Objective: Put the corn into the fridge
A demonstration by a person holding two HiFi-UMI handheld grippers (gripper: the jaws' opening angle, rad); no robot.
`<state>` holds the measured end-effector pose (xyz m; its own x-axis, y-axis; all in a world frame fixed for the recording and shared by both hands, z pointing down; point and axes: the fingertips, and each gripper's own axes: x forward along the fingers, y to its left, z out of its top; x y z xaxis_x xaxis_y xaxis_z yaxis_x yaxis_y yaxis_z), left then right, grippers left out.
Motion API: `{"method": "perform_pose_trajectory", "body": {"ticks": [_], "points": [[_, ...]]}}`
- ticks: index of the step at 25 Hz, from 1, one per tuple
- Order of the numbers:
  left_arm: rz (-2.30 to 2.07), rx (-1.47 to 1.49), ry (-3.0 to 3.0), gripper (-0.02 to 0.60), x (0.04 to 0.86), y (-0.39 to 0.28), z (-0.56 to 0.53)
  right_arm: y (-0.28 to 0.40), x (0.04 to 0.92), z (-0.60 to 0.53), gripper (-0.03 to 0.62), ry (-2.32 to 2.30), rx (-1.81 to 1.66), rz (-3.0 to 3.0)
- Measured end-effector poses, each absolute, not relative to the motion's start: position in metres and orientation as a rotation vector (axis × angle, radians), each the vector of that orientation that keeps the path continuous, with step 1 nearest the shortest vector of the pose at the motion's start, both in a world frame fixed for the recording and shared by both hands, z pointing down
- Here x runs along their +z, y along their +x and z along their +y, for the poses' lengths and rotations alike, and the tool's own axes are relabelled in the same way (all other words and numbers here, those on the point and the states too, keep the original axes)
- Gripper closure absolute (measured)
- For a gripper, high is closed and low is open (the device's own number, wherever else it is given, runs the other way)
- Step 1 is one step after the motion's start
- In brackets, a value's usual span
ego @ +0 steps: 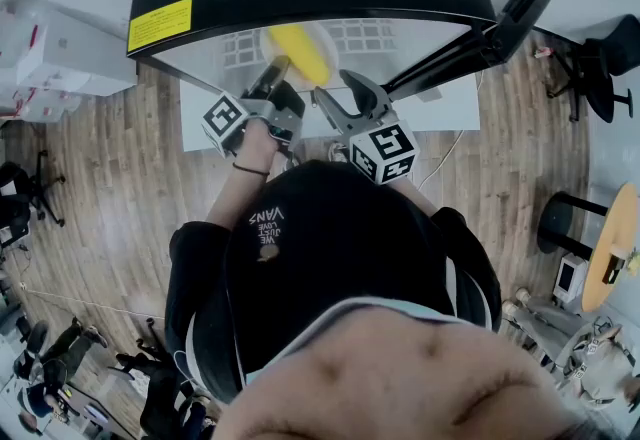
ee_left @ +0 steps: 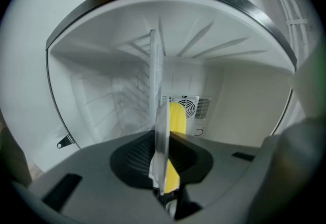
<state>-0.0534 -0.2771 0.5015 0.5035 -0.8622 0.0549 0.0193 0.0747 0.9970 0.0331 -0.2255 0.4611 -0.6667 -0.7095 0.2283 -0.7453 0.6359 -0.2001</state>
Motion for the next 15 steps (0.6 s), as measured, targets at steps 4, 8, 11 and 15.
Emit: {"method": "perform_pose_trajectory", "body": {"ticks": [4,8,11,15], "points": [[-0.810,-0.786,1.330,0.540,0.499,-0.051,-0.277,0.035,0.472,-0.226,0.382,1.249,0.344,-2.644],[-0.809,-0.795,1.345,0.538,0.499,-0.052,-0.278,0.030,0.478,-0.224,0.382,1.237,0.311,-2.611],[-0.811,-0.792,1.349,0.538,0.502,-0.053,-0.278,0.029,0.480,-0.224,0.384,1.246,0.305,-2.597],[-0.811,-0.783,1.349,0.538,0.503,-0.053,-0.277,0.028,0.480,-0.224,0.384,1.248,0.319,-2.598]]}}
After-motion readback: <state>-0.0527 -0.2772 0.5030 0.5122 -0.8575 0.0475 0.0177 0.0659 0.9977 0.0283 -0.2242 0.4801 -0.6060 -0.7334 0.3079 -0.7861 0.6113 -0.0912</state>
